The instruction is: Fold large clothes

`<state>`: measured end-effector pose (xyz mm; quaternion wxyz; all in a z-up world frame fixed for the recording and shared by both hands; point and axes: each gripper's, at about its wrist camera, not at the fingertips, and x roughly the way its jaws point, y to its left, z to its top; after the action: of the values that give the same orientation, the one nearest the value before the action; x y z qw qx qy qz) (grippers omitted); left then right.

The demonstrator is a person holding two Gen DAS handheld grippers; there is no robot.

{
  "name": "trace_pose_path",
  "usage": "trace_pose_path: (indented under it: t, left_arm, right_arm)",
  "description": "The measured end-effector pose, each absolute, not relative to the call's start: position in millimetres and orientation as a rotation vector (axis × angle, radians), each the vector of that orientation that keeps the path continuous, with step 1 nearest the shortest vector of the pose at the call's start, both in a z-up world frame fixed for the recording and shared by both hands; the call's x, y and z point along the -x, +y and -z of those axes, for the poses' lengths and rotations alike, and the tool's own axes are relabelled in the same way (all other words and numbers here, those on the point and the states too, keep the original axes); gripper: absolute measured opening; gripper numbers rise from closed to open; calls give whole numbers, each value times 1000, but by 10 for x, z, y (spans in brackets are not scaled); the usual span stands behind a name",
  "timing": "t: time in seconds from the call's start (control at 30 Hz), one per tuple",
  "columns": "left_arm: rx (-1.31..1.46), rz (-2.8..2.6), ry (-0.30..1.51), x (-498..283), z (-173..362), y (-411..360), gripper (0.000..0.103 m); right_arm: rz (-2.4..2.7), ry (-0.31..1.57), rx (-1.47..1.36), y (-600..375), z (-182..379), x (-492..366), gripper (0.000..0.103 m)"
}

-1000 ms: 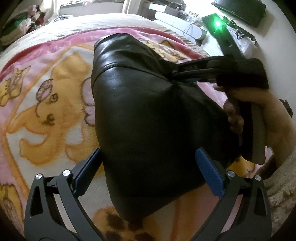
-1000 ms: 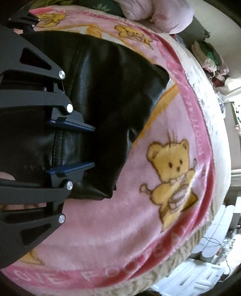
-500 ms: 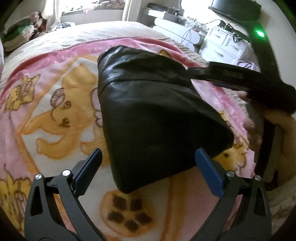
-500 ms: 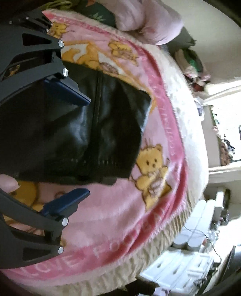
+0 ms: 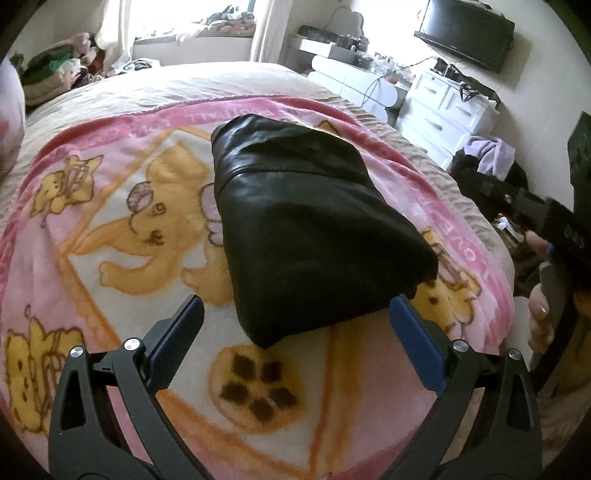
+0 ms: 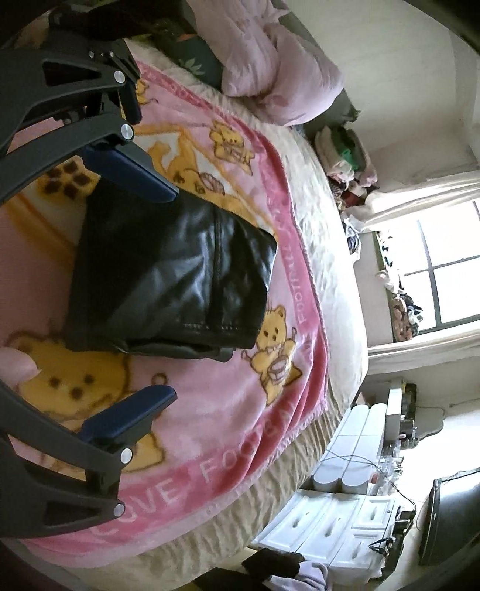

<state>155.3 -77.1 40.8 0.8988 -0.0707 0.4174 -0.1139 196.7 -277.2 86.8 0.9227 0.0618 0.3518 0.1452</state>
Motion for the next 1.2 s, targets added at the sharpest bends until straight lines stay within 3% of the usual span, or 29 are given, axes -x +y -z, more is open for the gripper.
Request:
trace_pose_path:
  t: [0.7, 1.2]
  left_arm:
    - [150, 211, 843, -1106, -378, -626, 94]
    - [148, 187, 809, -923, -208, -489, 94]
  right_arm:
    - [-301, 699, -117, -2611, -668, -1316, 99]
    - [-271, 555, -55, -2513, -588, -913, 99]
